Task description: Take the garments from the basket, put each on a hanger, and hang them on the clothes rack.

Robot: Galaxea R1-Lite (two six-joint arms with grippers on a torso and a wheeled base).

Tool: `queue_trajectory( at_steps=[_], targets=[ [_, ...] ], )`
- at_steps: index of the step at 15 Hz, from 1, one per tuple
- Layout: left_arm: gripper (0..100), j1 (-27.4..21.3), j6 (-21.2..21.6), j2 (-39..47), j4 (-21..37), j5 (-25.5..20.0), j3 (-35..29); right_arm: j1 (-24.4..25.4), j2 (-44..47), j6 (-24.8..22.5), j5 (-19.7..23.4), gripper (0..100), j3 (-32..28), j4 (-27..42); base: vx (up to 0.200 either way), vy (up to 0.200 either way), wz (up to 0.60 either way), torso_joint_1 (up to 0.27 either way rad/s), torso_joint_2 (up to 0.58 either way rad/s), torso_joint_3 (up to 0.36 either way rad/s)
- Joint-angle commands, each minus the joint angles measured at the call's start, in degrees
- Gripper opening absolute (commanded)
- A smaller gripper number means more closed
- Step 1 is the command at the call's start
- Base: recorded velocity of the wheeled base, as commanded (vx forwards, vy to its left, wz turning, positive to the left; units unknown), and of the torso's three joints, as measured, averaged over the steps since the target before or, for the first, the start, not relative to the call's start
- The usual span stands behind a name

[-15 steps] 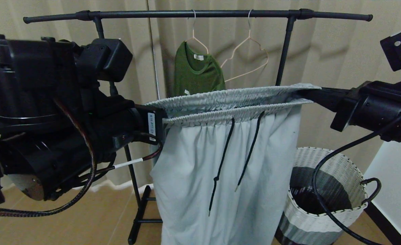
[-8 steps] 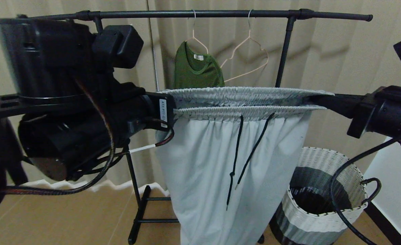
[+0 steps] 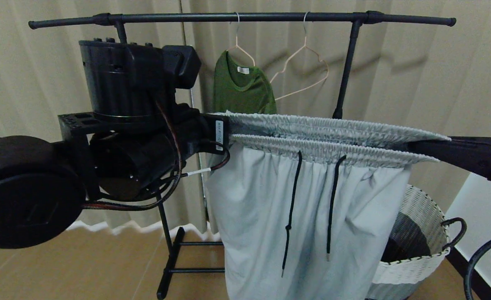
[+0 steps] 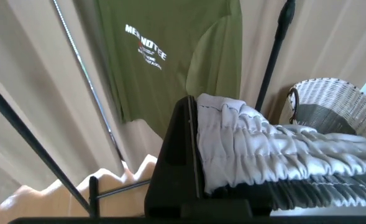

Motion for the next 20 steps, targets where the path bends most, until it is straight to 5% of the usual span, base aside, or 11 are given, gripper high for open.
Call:
queue_trajectory(
  at_steps=[1, 6, 8, 11, 17, 20],
  targets=[
    [0, 0.2, 0.0, -0.6, 0.4, 0.1, 1.9, -2.7, 3.4, -5.8, -1.5, 0, 0.3, -0.9, 0.000, 0.000, 0.00, 0.000, 0.00, 0.000],
    [0, -0.4, -2.2, -5.2, 7.4, -0.2, 4.7, -4.1, 10.8, -7.9, -4.1, 0, -0.5, -11.9, 0.000, 0.000, 0.00, 0.000, 0.00, 0.000],
    [0, -2.7, -4.6, -8.3, 11.7, -2.1, 5.0, -3.2, 16.8, -3.7, -4.1, 0, -1.9, -22.7, 0.000, 0.000, 0.00, 0.000, 0.00, 0.000],
    [0, -6.2, -4.6, -11.9, 13.9, -5.0, 7.4, -1.4, 20.3, 2.2, -4.2, 0, -4.2, -29.4, 0.000, 0.000, 0.00, 0.000, 0.00, 0.000],
    [0, -5.9, -4.2, -9.8, 11.4, -4.7, 6.8, -2.3, 17.5, 2.1, -5.8, 0, -3.2, -26.7, 0.000, 0.000, 0.00, 0.000, 0.00, 0.000],
    [0, -3.0, -0.5, -8.6, 9.7, -4.9, 5.7, -3.9, 9.2, 2.1, -5.8, 0, -3.1, -15.9, 0.000, 0.000, 0.00, 0.000, 0.00, 0.000]
  ],
)
